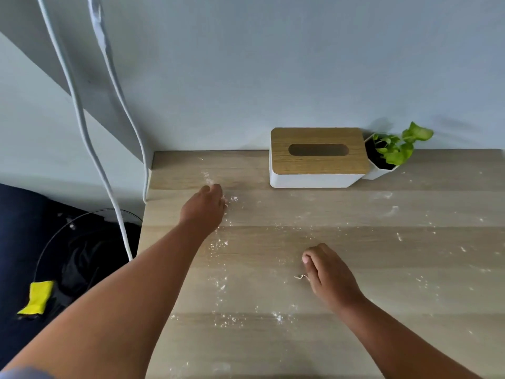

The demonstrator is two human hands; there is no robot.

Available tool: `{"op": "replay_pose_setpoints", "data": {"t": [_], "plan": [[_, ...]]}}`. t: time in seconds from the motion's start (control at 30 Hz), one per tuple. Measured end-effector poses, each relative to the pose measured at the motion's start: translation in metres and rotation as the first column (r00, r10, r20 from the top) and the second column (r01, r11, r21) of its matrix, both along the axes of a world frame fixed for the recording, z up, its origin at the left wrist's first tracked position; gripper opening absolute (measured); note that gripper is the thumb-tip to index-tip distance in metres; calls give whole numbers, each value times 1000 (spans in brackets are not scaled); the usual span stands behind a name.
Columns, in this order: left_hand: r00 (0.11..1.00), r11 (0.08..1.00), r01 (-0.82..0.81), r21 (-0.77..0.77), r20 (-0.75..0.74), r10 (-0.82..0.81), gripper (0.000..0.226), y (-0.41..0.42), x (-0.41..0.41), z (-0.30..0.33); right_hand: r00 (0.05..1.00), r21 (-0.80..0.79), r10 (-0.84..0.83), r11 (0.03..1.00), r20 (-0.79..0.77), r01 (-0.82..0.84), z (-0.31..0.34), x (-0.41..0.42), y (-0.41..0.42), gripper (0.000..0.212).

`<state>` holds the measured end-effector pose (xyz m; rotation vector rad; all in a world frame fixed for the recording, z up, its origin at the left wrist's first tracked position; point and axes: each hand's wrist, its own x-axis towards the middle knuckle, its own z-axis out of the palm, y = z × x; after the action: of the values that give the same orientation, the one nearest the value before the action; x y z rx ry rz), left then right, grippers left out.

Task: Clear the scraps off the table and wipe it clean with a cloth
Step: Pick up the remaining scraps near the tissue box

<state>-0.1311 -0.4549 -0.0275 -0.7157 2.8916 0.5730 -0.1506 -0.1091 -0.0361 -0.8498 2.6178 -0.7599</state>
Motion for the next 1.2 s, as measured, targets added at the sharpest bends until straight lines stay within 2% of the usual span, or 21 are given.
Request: {"op": "replay_pose_setpoints", "data": {"t": [0.13, 0.33, 0.43, 0.53, 0.6, 0.73, 0.83, 0.9, 1.0, 1.2], "plan": [[998, 1000, 6, -14, 58, -5, 19, 0, 1, 0, 999, -59, -38, 997, 10, 39, -1, -6, 1, 12], [996, 991, -84, 105, 0, 84, 7, 3, 22, 12, 999, -61, -38, 997, -2, 38, 8, -6, 8, 35], [998, 992, -57, 114, 6, 57, 2, 10, 39, 18, 995, -69, -103, 992, 5, 103, 15, 1, 15, 31], [1000, 996, -17, 84, 17, 15, 12, 25, 62, 19, 990, -69, -142, 987, 1, 142, 16, 13, 24, 19], [1000, 997, 7, 80, 20, -8, 15, 35, 77, 17, 990, -20, -136, 990, 20, 137, 15, 20, 29, 7], [998, 991, 58, 118, -4, -58, 18, 51, 109, 16, 990, 243, -134, 963, 53, 117, 10, 38, 33, 27], [998, 991, 62, 120, -7, -62, 17, 56, 125, 17, 988, 320, -149, 938, 28, 133, 8, 46, 30, 14], [998, 991, 63, 120, -4, -63, 16, 59, 134, 20, 991, 368, -132, 923, 23, 115, 9, 49, 28, 14], [998, 990, 68, 124, -16, -67, 14, 62, 144, 26, 989, 381, -151, 914, 4, 138, 14, 53, 26, 18], [994, 985, 110, 133, -2, -110, 16, 77, 155, 37, 956, 264, -295, 922, 0, 284, 32, 63, 37, 12]]}}
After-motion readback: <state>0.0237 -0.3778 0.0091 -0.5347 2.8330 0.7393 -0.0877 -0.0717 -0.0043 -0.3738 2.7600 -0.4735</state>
